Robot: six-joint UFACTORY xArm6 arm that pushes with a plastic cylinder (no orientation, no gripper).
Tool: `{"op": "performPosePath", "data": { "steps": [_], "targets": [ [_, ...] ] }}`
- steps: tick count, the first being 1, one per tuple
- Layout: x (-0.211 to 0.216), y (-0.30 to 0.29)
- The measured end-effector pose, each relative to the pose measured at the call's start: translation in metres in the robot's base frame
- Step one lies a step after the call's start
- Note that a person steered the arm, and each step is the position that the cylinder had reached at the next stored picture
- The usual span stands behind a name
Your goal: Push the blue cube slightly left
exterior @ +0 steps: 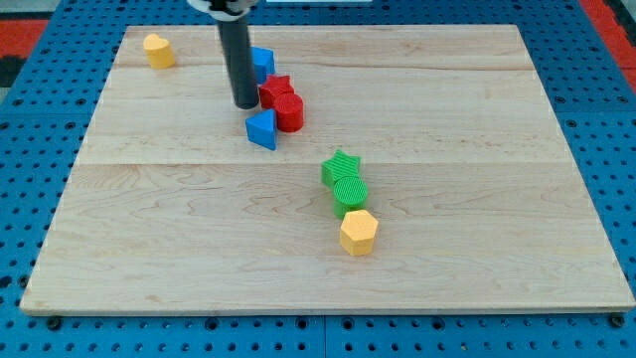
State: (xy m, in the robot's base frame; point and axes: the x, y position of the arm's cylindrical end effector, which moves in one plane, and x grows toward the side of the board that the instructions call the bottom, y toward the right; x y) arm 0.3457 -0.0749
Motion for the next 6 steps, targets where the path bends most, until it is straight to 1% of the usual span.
{"op": "performPosePath", "data": {
  "steps": [1, 2, 3, 4, 5, 6],
  "targets": [
    [0.0, 0.055],
    [-0.009, 0.109],
    [-0.057, 0.119],
    [-0.041, 0.119],
    [-0.004, 0.097],
    [-0.041, 0.059]
  ]
}}
